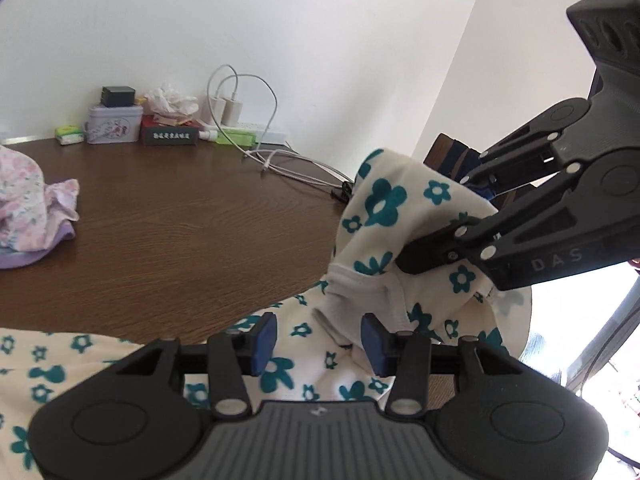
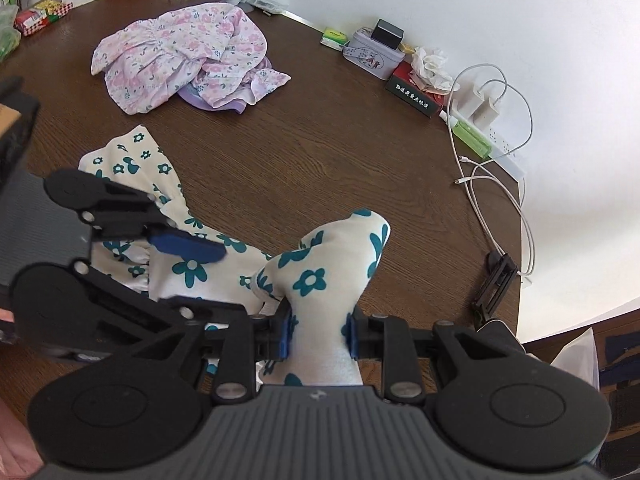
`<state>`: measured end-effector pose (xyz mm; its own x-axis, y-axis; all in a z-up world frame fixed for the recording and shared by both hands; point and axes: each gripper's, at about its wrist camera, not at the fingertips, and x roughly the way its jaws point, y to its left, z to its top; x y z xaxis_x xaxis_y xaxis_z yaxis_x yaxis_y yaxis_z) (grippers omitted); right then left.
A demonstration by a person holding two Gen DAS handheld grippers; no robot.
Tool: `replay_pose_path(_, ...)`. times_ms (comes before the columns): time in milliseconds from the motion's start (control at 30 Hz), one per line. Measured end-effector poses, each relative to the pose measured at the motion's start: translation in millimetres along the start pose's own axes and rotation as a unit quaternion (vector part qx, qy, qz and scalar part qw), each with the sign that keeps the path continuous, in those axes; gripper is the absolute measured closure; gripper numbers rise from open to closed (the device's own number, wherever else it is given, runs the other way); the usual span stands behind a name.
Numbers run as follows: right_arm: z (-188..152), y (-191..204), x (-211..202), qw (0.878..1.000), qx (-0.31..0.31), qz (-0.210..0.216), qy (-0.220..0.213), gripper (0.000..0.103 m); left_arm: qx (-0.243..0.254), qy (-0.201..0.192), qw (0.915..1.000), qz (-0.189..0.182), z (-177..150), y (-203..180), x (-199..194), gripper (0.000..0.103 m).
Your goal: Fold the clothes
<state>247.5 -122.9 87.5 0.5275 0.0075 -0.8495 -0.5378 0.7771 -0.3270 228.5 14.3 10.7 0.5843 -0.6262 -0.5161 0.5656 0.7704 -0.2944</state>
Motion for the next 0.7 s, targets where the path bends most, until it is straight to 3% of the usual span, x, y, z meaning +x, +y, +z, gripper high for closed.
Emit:
replay_pose_path(133, 7.5, 23.8, 12.3, 1.0, -0.017, -0.012, 0.012, 0.078, 0.013, -0.005, 0.9999, 0.006, -4.7, 11.2, -20.0, 0.062)
replay_pose_path(300, 16.9, 53.5, 27.7, 0.998, -0.039, -0.027, 0.028, 0.076, 0.008, 0.025, 0.9996, 0.007, -14.3, 24.7, -19.1, 0.082)
replay_pose_path(567, 23.8, 86.6, 42.7, 0.997, -0.061, -0.044, 0.029, 0.069, -0.059, 0.016, 0.9981, 0.003, -19.6, 54.8, -26.4, 0.083)
replay_pose_path(700, 20.7, 95.9, 43.9, 0.998, -0.051, -0.018, 0.015, 0.052, -0.094, -0.001, 0.9955, 0.014, -18.7, 71.2, -35.5, 0.08)
